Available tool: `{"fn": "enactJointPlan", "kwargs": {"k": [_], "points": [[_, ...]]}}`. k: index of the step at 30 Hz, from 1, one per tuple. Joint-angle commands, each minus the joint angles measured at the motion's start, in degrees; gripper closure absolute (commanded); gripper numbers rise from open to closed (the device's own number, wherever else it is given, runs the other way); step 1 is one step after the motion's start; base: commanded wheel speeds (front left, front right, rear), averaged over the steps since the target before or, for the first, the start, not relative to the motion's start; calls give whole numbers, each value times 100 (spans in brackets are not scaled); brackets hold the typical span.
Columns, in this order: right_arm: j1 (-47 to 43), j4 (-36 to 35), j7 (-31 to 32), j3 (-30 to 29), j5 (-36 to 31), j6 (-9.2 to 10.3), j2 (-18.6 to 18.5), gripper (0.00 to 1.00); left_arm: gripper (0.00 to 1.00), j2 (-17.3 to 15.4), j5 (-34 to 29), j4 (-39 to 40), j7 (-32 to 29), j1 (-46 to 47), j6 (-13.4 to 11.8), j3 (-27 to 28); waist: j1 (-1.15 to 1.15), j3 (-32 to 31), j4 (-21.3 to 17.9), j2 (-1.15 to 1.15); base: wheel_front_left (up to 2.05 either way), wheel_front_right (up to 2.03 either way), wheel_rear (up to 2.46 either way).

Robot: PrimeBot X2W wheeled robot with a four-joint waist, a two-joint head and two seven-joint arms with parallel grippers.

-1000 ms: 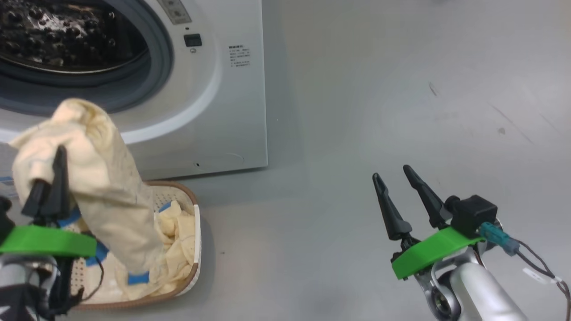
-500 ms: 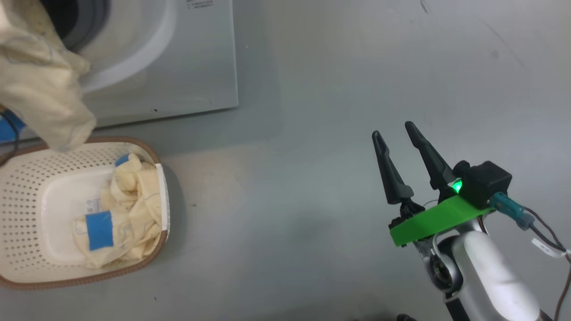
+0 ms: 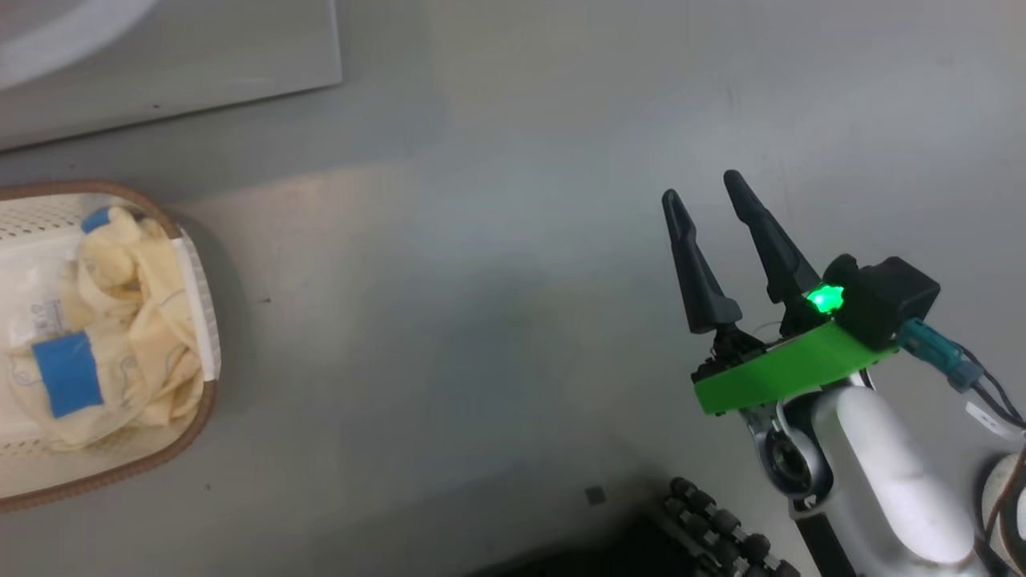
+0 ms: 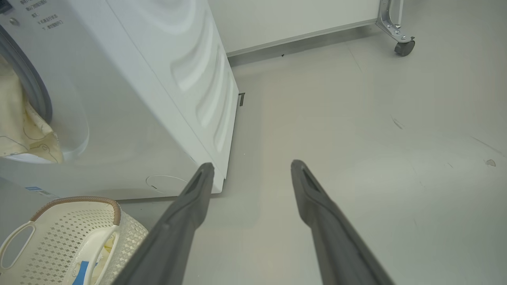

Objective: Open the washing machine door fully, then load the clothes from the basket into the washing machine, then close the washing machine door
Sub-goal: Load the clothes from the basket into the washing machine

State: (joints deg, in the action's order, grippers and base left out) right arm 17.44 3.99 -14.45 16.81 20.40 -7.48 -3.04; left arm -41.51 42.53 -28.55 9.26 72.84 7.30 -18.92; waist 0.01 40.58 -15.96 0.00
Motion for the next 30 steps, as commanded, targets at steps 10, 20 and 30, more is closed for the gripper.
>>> {"fn": "enactJointPlan", "kwargs": {"k": [10,20,30], "points": [[23,-359,-55,285,266,-1,16,0,100,-912,371,-429,-550,2111,18,-1015,-1,928,-393,0,0,0,0],[195,-423,-55,500,444,-1,16,0,100,-943,378,-1247,-388,3604,18,-1697,-1,1255,-494,0,0,0,0],[238,-429,-55,484,461,-1,16,0,100,-647,286,-2144,343,4340,18,-1896,-1,1306,-464,0,0,0,0]]}}
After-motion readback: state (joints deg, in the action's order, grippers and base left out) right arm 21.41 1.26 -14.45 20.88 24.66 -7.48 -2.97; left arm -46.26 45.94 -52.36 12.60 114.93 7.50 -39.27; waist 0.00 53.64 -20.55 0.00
